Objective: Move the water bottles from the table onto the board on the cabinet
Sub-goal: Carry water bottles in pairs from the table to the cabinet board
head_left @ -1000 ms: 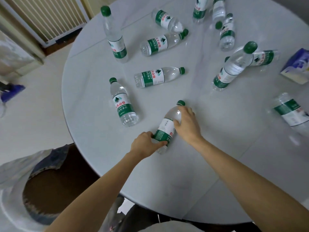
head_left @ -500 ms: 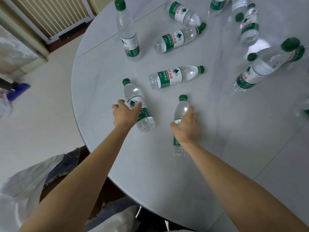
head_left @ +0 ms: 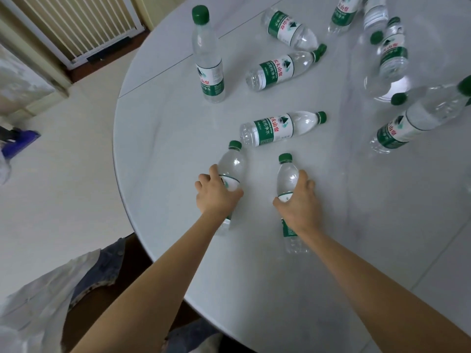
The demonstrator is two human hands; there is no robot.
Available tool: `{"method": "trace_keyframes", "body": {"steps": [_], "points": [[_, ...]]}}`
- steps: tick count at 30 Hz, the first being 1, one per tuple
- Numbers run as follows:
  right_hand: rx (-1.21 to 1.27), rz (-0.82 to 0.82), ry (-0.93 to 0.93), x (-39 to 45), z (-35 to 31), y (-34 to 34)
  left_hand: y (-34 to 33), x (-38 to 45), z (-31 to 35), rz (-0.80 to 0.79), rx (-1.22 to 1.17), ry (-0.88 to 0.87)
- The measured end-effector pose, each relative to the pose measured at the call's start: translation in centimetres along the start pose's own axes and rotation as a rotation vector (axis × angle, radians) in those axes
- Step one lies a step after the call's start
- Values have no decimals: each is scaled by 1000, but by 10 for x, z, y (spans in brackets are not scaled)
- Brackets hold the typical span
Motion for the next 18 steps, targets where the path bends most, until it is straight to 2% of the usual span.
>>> {"method": "trace_keyframes", "body": {"steps": [6, 11, 13, 15, 18], "points": [[-102, 30, -110, -42, 8, 2, -14, -32, -20, 156, 144, -68], [-23, 2, -52, -44, 19, 2, -26, -61, -27, 170, 254, -87], [102, -94, -26, -38, 27, 7, -23, -72, -35, 63, 77, -39], [283, -249, -28, -39, 31, 16, -14, -92, -48, -52, -293, 40], [644, -519, -169, -67, 25, 25, 6, -134, -73, -97, -774, 147]]}}
Point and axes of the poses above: each hand's wrist, its own x-axis towards the middle knuckle, its own y-axis out of the back of the hand, z = x × y, the point moved 2 cm from there along x, towards the middle knuckle, and after that the axes turned 8 degrees about y, right-handed, at the moved point
